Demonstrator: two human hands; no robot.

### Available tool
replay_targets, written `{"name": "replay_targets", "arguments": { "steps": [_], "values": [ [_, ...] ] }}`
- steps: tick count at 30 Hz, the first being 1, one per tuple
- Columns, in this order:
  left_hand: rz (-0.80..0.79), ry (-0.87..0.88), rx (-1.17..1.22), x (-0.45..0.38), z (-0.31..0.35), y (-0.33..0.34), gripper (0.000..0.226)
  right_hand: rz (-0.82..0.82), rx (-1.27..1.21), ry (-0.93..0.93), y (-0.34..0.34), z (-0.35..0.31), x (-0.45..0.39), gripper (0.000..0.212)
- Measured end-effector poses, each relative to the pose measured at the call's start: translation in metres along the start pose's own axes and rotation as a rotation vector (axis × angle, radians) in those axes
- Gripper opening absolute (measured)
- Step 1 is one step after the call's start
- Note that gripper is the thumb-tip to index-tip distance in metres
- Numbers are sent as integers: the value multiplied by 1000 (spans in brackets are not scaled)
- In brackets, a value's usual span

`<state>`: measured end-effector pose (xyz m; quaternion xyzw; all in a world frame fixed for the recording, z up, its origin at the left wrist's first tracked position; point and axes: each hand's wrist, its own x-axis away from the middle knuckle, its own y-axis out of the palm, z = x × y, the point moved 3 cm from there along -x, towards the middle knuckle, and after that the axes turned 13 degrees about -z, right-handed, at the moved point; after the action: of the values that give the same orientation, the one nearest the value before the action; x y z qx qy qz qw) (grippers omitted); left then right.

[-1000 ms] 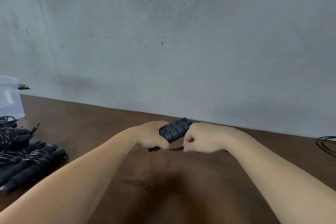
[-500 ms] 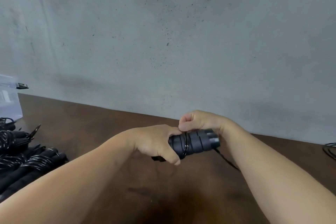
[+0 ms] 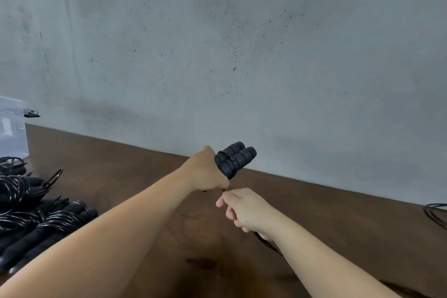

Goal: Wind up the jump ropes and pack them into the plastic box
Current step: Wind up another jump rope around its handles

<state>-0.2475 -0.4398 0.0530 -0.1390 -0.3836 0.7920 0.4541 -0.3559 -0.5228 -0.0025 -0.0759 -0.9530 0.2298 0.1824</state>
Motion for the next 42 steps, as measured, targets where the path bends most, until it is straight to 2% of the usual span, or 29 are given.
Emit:
{"name": "replay_targets", "arguments": {
  "steps": [3, 5, 8, 11, 14, 19, 23, 25, 26, 27, 28, 29, 30, 33, 35, 36, 39, 42],
  "values": [
    [2, 0, -338, -2, -10, 5, 44, 44, 481, -49, 2, -10, 8, 34],
    [-1, 40, -508, -2, -13, 13, 43, 21, 693, 4, -2, -19, 12, 27],
    [-11, 145, -699, -2, -9, 26, 38, 5, 893, 76, -13, -38, 25, 18],
    [-82, 266, -736, 0, -4, 42, 27, -6, 926, 13, -32, -63, 37, 7],
    [-153, 306, -587, 4, 0, 42, 28, -55, 787, -26, -53, -69, 37, 14],
    [-365, 328, -321, 19, 3, 26, 33, -46, 417, -144, -71, -47, 24, 23],
    [-458, 363, -173, 25, 2, 21, 36, -82, 7, -224, -70, -22, 15, 28],
    [-478, 367, -85, 25, 1, 18, 38, -108, -250, -270, -65, -11, 12, 19],
    [-482, 368, -24, 24, 1, 17, 41, -91, -390, -288, -62, -9, 11, 7],
    [-478, 357, 52, 22, 0, 16, 46, -58, -500, -308, -59, -7, 9, 10],
    [-458, 341, 129, 19, -2, 15, 54, -30, -551, -311, -55, -5, 6, 27],
    [-432, 323, 183, 16, -4, 13, 63, -31, -560, -313, -50, -3, 3, 36],
    [-404, 308, 207, 12, -5, 11, 70, -22, -550, -299, -45, -2, 1, 37],
    [-313, 300, 215, 1, -8, 8, 77, 40, -422, -124, -35, 7, 1, 27],
    [-210, 293, 167, -7, -11, 7, 63, 58, -245, -7, -28, 12, 7, 37],
    [-161, 279, 118, -11, -13, 7, 55, 54, -114, 38, -25, 12, 11, 36],
    [-51, 196, -157, -19, -21, 15, 37, 48, 385, 93, -13, 5, 22, 32],
    [-49, 169, -435, -19, -23, 27, 34, 79, 699, 71, -10, -5, 31, 30]
  ]
}}
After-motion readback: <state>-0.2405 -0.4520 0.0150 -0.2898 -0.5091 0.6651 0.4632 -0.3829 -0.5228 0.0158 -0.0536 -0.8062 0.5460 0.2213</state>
